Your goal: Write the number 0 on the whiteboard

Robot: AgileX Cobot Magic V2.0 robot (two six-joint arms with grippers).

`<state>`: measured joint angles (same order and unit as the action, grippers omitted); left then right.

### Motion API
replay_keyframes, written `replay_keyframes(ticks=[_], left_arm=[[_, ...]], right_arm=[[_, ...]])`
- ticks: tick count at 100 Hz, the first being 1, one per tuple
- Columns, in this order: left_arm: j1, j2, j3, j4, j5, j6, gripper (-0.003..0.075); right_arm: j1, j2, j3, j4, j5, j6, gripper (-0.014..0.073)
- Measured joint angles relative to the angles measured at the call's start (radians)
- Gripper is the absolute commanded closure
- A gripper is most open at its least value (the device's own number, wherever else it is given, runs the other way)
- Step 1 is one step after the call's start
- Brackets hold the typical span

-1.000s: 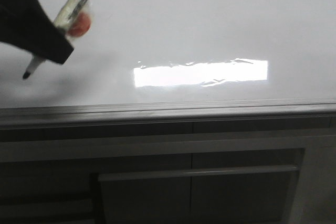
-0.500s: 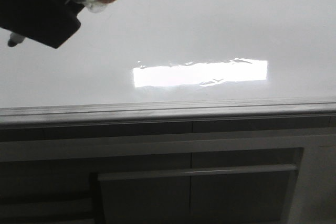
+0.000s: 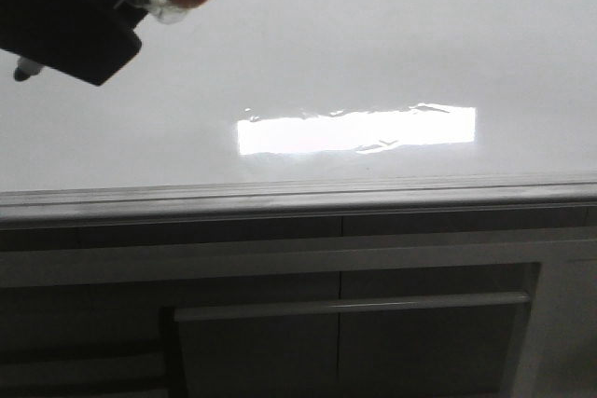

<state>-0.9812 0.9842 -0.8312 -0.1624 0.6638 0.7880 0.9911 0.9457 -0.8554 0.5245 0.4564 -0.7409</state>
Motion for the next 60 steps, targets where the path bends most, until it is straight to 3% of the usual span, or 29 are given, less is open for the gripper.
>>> replay_keyframes(ticks=[34,60], left_arm=[[0.0,0.0,0.0,-0.038,0.029,0.001,0.074],[0.0,0.0,0.0,-0.065,0.054,0.001,0.074]], right_arm=[[0.046,0.1,0.0,-0.029,-0.069,-0.002,0.0174],[0.046,0.105,0.0,-0.03,-0.075,-0.002,0.0346]])
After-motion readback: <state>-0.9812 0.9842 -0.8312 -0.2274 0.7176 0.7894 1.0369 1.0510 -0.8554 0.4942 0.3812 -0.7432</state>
